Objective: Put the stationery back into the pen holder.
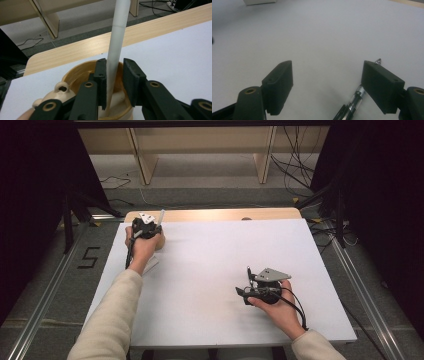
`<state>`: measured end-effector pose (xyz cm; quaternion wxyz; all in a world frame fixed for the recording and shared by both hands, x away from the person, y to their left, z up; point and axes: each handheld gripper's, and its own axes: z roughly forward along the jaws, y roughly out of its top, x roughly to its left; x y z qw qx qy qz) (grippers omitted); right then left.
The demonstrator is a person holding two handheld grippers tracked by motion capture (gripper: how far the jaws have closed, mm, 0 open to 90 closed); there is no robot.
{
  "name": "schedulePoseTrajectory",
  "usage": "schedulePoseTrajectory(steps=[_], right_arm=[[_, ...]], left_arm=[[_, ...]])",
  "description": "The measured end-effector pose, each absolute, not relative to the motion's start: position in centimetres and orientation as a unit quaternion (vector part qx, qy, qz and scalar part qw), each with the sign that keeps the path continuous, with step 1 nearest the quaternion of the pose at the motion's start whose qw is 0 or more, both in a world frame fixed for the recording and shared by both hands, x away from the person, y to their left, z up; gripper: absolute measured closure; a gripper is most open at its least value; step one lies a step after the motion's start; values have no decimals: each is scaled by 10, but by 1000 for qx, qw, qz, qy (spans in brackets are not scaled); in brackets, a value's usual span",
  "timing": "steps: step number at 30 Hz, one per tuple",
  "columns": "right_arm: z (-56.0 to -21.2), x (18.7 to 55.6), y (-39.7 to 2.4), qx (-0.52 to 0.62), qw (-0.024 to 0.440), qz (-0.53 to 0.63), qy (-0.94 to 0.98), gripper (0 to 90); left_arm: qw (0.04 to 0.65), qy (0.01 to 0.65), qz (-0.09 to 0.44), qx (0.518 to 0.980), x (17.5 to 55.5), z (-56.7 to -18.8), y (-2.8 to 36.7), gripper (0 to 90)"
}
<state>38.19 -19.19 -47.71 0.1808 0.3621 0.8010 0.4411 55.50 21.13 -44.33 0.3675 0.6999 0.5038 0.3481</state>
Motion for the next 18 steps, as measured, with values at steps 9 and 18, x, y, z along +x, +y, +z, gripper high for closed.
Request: schedulePoseTrajectory(steps=[9, 18], right_arm=[[-477, 382, -192, 363, 182, 442, 800, 259], [-477, 382, -192, 363, 183, 441, 800, 259]], left_arm=[[383, 490, 354, 698, 532, -432, 215, 642], [397, 493, 322, 704, 503, -424, 221, 564]])
